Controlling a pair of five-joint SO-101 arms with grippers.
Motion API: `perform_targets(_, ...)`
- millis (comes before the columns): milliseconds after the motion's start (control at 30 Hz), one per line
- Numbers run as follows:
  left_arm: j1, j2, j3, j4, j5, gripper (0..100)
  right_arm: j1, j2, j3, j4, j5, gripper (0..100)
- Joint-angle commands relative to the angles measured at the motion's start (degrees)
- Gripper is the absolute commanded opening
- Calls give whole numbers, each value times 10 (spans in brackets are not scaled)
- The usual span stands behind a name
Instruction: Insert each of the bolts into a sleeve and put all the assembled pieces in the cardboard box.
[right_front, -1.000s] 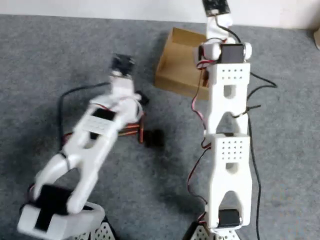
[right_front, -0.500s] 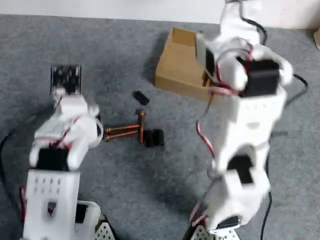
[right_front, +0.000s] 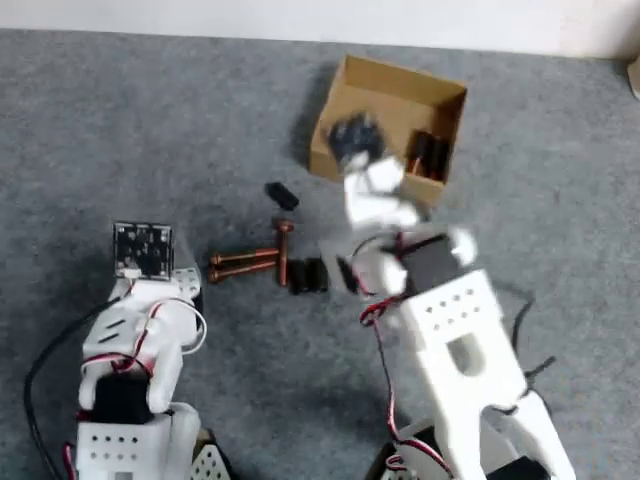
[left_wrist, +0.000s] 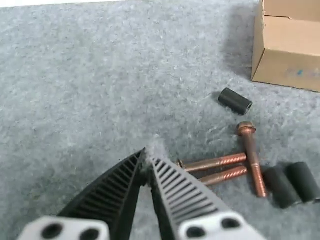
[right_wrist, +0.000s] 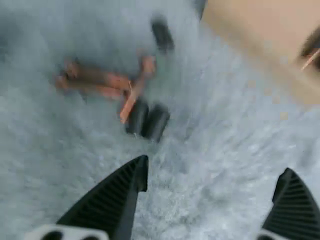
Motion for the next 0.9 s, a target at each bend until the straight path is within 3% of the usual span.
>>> perform_targets(0,-8,-36,14,-15,-4,7,-17,1,133,-137,-5,357)
perform_targets(200,-7,-38,26,-17,-4,8,-52,90,176,-232,-9,357)
perform_targets(333,-8,-38,26,-17,-4,8,-60,158,146,-276,-57,357)
perform_targets(767,-8,-38,26,-17,-5,8,-58,403,-27,-287,-113,353)
perform_targets(867,-8,-40,26,-17,-5,8,-58,439,-37,-287,-112,275)
